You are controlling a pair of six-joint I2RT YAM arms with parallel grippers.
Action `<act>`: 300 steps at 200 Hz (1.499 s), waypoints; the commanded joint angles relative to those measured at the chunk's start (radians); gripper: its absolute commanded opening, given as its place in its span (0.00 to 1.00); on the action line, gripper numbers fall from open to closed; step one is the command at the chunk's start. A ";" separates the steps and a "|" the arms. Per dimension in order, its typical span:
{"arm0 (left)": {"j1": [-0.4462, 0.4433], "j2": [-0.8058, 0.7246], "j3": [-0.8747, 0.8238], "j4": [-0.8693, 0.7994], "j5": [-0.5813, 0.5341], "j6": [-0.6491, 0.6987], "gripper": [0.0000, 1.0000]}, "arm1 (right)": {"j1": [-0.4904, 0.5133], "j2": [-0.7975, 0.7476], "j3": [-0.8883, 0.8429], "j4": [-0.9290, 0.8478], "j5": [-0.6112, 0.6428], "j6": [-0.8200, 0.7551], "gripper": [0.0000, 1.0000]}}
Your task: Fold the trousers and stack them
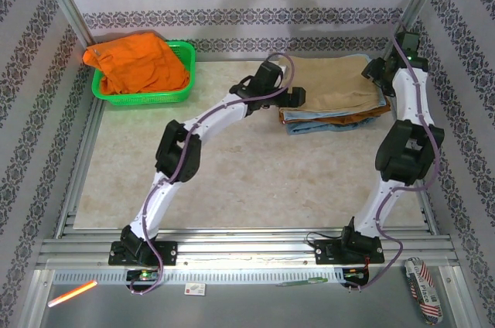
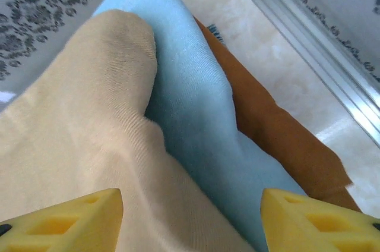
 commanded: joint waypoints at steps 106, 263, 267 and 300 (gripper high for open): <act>0.045 -0.943 -1.356 0.516 -0.149 -0.192 1.00 | 0.048 0.059 -0.375 0.497 -0.278 0.439 0.00; 0.046 -1.569 -1.603 0.201 -0.290 -0.232 1.00 | 0.650 -0.083 -0.575 0.375 0.029 0.296 0.55; 0.046 -1.583 -1.610 0.197 -0.293 -0.241 1.00 | 0.655 -0.049 -0.548 0.356 0.037 0.289 0.55; 0.046 -1.681 -1.661 0.163 -0.314 -0.290 1.00 | 0.625 0.128 -0.407 0.277 0.089 0.244 0.51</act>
